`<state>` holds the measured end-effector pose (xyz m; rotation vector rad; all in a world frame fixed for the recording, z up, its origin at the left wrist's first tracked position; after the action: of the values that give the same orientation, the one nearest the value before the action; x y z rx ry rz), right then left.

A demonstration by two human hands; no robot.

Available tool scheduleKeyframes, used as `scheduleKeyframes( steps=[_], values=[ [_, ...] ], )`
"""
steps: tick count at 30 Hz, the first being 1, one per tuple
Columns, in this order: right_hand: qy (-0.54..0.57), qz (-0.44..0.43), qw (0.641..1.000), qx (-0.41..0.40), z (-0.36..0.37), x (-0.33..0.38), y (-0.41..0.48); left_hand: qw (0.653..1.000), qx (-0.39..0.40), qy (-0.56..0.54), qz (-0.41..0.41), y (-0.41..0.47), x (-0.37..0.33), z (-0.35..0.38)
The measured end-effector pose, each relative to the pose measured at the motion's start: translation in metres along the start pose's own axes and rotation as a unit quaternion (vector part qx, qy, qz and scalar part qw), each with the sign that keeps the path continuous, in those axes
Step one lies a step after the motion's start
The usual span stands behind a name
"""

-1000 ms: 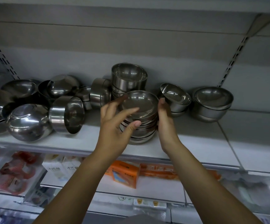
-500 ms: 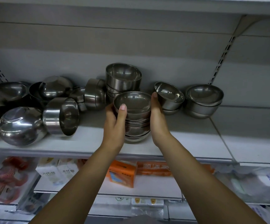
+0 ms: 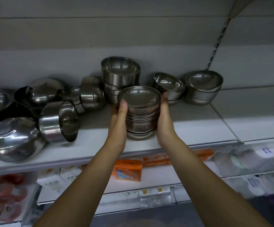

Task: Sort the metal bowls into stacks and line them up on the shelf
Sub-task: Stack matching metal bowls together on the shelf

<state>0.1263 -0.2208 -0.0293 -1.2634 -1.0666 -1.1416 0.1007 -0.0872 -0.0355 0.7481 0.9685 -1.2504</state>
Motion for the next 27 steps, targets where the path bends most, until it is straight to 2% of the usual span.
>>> scheduleKeyframes(
  steps=[6, 13, 20, 27],
  values=[
    [0.009, -0.01, 0.999, -0.053, 0.0, -0.004, -0.01, 0.998, 0.045, -0.019, -0.027, 0.002, 0.007, -0.007],
    [0.015, -0.024, 0.99, -0.135, -0.03, 0.002, -0.027, 0.988, 0.142, -0.035, -0.041, 0.005, 0.011, 0.024],
    [0.03, -0.023, 0.973, -0.229, -0.096, 0.005, -0.059, 0.978, 0.201, -0.016, -0.053, -0.02, 0.034, 0.089],
    [0.036, -0.013, 0.952, -0.303, -0.195, 0.002, -0.099, 0.957, 0.277, 0.038, -0.08, -0.063, 0.073, 0.174]
  ],
)
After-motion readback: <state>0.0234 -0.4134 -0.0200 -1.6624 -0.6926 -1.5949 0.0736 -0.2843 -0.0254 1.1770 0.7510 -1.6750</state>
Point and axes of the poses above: each hand's wrist, its own y-axis towards the middle knuckle, its own z-axis out of the palm, x = y × z, the point moved 4 cm from there along y, towards the middle knuckle, and after that the axes turned 11 degrees about -y, right-handed, at the moved point
